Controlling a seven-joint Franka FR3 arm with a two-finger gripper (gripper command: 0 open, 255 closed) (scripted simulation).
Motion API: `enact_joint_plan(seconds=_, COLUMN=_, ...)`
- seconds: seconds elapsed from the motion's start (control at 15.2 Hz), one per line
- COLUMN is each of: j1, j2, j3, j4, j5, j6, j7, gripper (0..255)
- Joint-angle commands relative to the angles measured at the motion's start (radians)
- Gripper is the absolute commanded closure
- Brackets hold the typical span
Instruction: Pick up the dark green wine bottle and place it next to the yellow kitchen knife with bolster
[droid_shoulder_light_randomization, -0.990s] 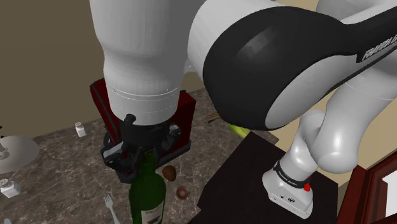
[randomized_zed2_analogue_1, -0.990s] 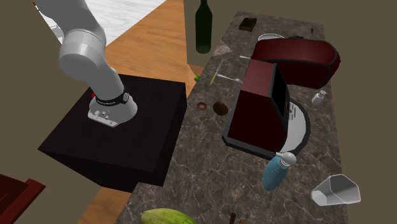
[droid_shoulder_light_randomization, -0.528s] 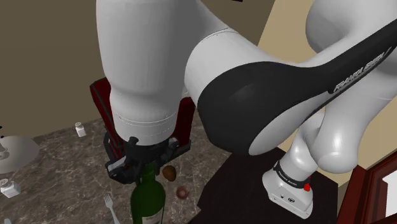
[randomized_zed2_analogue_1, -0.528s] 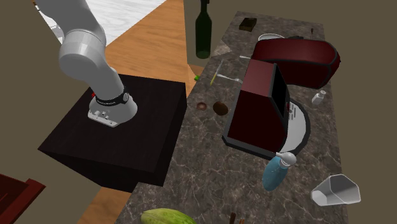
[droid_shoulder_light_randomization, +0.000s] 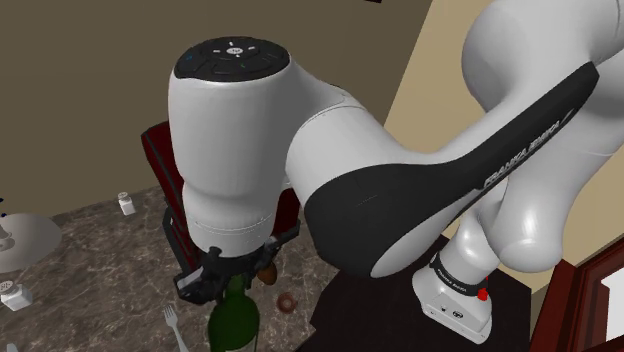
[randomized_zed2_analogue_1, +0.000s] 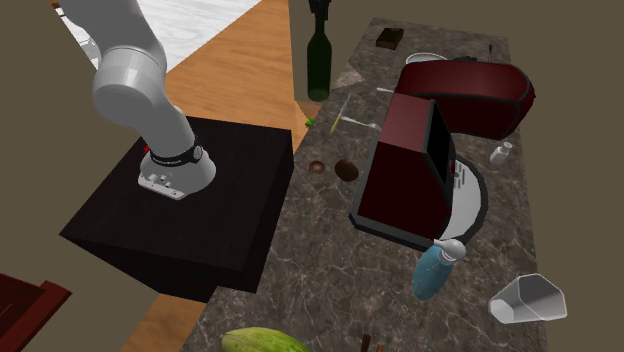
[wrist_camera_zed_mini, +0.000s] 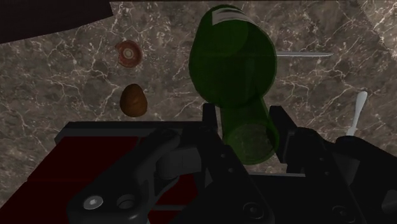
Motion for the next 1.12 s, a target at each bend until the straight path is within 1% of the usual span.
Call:
enact_joint_plan(seconds=0.0, j1=0.001, j2=0.014, j3=-0.001, j4=-0.012, j5=-0.011, j6=0.024, j7=0.008, gripper=255)
enact_joint_plan(seconds=0.53, j1=0.009, j2=0.066, j3=-0.008, j4=-0.068, j5=-0.056, j6=0.120, j7=0.044, gripper=255)
enact_joint_plan(seconds=1.06, j1=0.022, j2=0.132, j3=-0.023, j4=-0.109, j5=-0.116, j6=0.210, j7=0.089, gripper=255)
